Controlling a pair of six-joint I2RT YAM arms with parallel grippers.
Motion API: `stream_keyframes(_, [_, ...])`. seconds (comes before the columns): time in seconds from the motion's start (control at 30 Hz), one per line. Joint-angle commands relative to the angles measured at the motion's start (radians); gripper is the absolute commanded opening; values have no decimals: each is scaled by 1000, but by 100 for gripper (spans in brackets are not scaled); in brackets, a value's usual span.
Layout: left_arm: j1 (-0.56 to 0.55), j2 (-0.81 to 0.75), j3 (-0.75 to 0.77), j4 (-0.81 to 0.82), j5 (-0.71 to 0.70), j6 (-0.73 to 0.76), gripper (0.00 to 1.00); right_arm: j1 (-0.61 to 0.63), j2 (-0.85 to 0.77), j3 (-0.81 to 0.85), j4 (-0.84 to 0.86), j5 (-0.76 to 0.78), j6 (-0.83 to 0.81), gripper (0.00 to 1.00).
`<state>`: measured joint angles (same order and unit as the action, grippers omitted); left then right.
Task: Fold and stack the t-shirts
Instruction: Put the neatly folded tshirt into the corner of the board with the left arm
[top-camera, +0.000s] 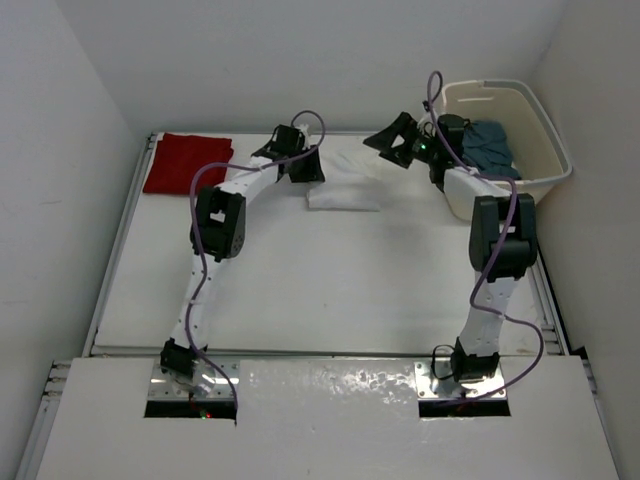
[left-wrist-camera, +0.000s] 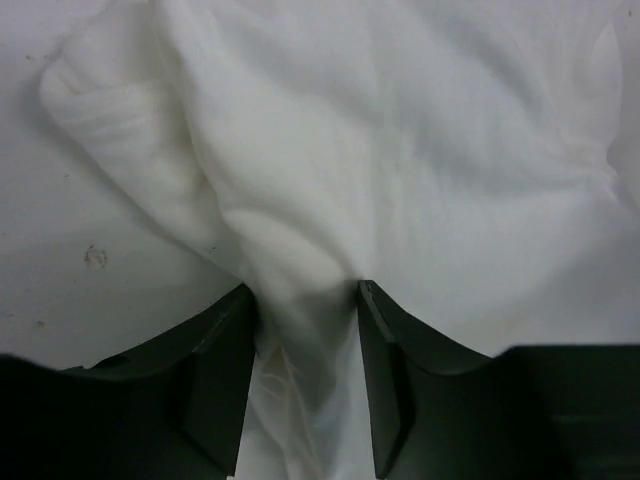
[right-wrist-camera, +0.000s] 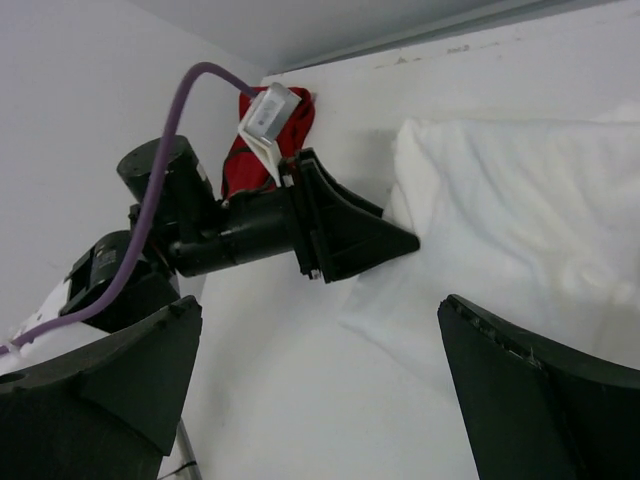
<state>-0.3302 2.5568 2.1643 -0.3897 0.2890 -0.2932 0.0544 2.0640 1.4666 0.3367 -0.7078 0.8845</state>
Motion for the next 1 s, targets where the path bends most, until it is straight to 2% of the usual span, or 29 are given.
stream_keyframes(0.0, [-29,52,35,-55,-59,19,41,-42,-77,-84,96,-18,24,99])
stream_keyframes(0.07, [-30,72,57,-60,-83,-1,27,-51,-114,-150,99,-13,11,99])
stream_keyframes(0.1, [-30,83,63,-63,-94,-9,15,-85,-148,-169,101,-9,2,99])
stream_keyframes(0.17, [-32,91,71,-64,-114,-15,0,-102,-179,-224,96,1,-16,99])
stream_keyframes(0.27, [-30,77,71,-61,-151,-18,0,-129,-226,-275,70,7,-39,99])
stream_keyframes(0.4, [-30,-47,34,-32,-218,90,0,-156,-266,-322,36,8,-76,99])
stream_keyframes(0.5, [-29,-182,-59,21,-330,209,0,-157,-300,-356,-17,25,-133,99])
stream_keyframes(0.57, [-27,-252,-164,67,-353,323,0,-159,-318,-367,-51,40,-171,99])
stream_keyframes(0.63, [-23,-338,-248,127,-392,373,0,-159,-343,-380,-89,51,-208,99])
stream_keyframes(0.77, [5,-395,-279,105,-343,497,0,-159,-389,-410,-117,70,-242,99])
stream_keyframes(0.97, [92,-414,-262,-4,-300,578,0,-159,-436,-425,-171,105,-288,99])
